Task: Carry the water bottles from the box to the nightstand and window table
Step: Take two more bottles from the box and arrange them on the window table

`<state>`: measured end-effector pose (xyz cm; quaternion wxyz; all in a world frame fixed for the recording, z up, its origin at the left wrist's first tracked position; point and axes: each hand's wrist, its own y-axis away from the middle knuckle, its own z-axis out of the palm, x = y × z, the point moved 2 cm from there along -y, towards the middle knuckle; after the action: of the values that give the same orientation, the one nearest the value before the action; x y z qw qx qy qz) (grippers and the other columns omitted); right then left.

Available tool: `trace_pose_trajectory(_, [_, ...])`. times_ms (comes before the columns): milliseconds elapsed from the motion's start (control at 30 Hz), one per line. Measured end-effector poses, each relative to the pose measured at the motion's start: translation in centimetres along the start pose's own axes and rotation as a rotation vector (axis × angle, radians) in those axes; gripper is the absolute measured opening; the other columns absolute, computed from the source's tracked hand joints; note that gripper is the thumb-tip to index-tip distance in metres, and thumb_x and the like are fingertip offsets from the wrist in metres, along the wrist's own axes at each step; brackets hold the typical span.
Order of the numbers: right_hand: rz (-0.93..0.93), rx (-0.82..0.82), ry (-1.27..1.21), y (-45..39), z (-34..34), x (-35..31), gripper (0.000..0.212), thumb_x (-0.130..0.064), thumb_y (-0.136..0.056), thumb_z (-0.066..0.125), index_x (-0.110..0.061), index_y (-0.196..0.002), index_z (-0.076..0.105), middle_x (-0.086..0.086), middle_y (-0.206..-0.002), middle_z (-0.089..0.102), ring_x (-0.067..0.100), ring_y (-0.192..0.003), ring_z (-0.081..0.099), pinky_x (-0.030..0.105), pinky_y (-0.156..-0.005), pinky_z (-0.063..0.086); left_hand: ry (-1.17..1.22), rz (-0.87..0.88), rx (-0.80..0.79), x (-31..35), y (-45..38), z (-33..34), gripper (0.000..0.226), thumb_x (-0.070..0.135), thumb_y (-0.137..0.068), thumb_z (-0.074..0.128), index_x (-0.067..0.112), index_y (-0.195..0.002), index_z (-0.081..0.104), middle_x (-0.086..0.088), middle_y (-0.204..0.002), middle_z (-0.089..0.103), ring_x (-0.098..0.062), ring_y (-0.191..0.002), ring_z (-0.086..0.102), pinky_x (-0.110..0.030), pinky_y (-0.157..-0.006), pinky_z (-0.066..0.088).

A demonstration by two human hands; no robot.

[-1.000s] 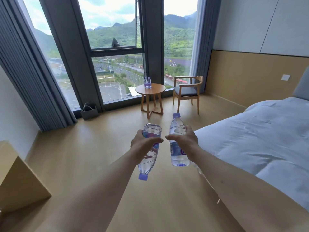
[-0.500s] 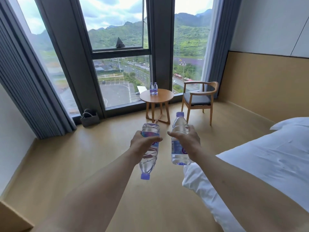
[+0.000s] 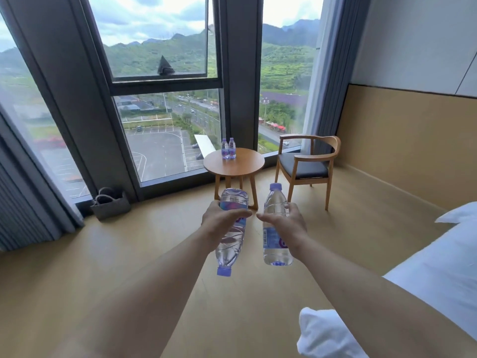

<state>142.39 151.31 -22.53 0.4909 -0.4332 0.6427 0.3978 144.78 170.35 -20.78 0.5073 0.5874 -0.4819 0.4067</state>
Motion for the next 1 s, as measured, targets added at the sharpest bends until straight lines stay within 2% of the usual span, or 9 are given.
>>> trace_pose_trajectory(133, [0.038, 0.032, -0.005, -7.2, 4.1, -2.0, 0.078, -0.055, -0.062, 0.088, -0.036, -0.123, 0.044, -0.004, -0.104, 0.061, 0.019, -0.09, 0.065, 0.029, -0.058, 0.052, 0.007, -0.003, -0.054, 2.6, -9.0, -1.8, 0.082, 0.039, -0.062, 0.097, 0.018, -0.13, 0.055, -0.009, -0.113, 0.071, -0.029, -0.097, 0.072, -0.042, -0.076, 0.064])
trace_pose_trajectory(167, [0.043, 0.04, -0.004, -8.9, 5.1, -2.5, 0.079, -0.057, -0.06, 0.088, -0.036, -0.123, 0.045, -0.004, -0.103, 0.062, 0.019, -0.089, 0.066, 0.029, -0.058, 0.052, 0.006, -0.008, -0.063, 3.1, -11.0, -2.2, 0.083, 0.04, -0.062, 0.097, 0.018, -0.131, 0.055, -0.009, -0.114, 0.071, -0.029, -0.097, 0.072, -0.042, -0.076, 0.064])
trace_pose_trajectory(300, [0.046, 0.041, 0.017, -15.7, 8.2, -4.0, 0.078, -0.059, -0.057, 0.088, -0.037, -0.119, 0.046, -0.004, -0.101, 0.064, 0.018, -0.087, 0.067, 0.031, -0.06, 0.055, 0.0, -0.018, -0.072, 4.2, -18.1, -3.2, 0.082, 0.041, -0.063, 0.096, 0.019, -0.13, 0.055, -0.01, -0.113, 0.07, -0.028, -0.094, 0.073, -0.036, -0.066, 0.062])
trace_pose_trajectory(467, [0.044, 0.03, 0.012, -24.9, 11.7, -4.7, 0.074, -0.057, -0.058, 0.089, -0.036, -0.116, 0.048, -0.003, -0.099, 0.065, 0.018, -0.087, 0.068, 0.03, -0.061, 0.055, -0.015, -0.039, -0.047, 4.4, -27.7, -3.8, 0.083, 0.047, -0.055, 0.097, 0.024, -0.122, 0.054, -0.005, -0.107, 0.071, -0.026, -0.091, 0.073, -0.038, -0.066, 0.063])
trace_pose_trajectory(600, [0.017, -0.004, -0.008, -34.0, 14.1, -5.1, 0.069, -0.051, -0.066, 0.089, -0.034, -0.118, 0.047, -0.003, -0.102, 0.064, 0.017, -0.09, 0.066, 0.028, -0.061, 0.05, -0.024, -0.042, 0.009, 4.9, -36.9, -3.7, 0.084, 0.052, -0.044, 0.098, 0.028, -0.112, 0.055, -0.002, -0.1, 0.072, -0.022, -0.084, 0.075, -0.03, -0.052, 0.059])
trace_pose_trajectory(833, [0.056, -0.068, -0.04, -51.3, 17.7, -7.1, 0.073, -0.048, -0.067, 0.089, -0.033, -0.123, 0.044, -0.002, -0.108, 0.062, 0.019, -0.097, 0.063, 0.03, -0.064, 0.049, -0.117, -0.081, 0.087, 7.8, -52.9, -2.6, 0.087, 0.057, -0.033, 0.096, 0.032, -0.104, 0.054, 0.001, -0.096, 0.071, -0.02, -0.084, 0.073, -0.037, -0.064, 0.064])
trace_pose_trajectory(933, [0.074, -0.066, -0.047, -57.8, 19.4, -8.0, 0.074, -0.051, -0.067, 0.088, -0.036, -0.122, 0.041, -0.004, -0.11, 0.06, 0.019, -0.099, 0.062, 0.03, -0.065, 0.049, -0.093, -0.101, 0.106, 9.5, -58.7, -2.4, 0.081, 0.055, -0.034, 0.096, 0.032, -0.101, 0.055, 0.0, -0.097, 0.07, -0.022, -0.086, 0.072, -0.034, -0.06, 0.063])
trace_pose_trajectory(1000, [0.1, -0.056, -0.066, -61.3, 20.9, -8.2, 0.071, -0.057, -0.068, 0.085, -0.039, -0.12, 0.04, -0.006, -0.11, 0.06, 0.02, -0.099, 0.062, 0.034, -0.07, 0.053, -0.088, -0.119, 0.097, 10.1, -62.1, -2.4, 0.074, 0.052, -0.04, 0.097, 0.031, -0.098, 0.056, -0.001, -0.099, 0.07, -0.024, -0.089, 0.072, -0.038, -0.065, 0.064])
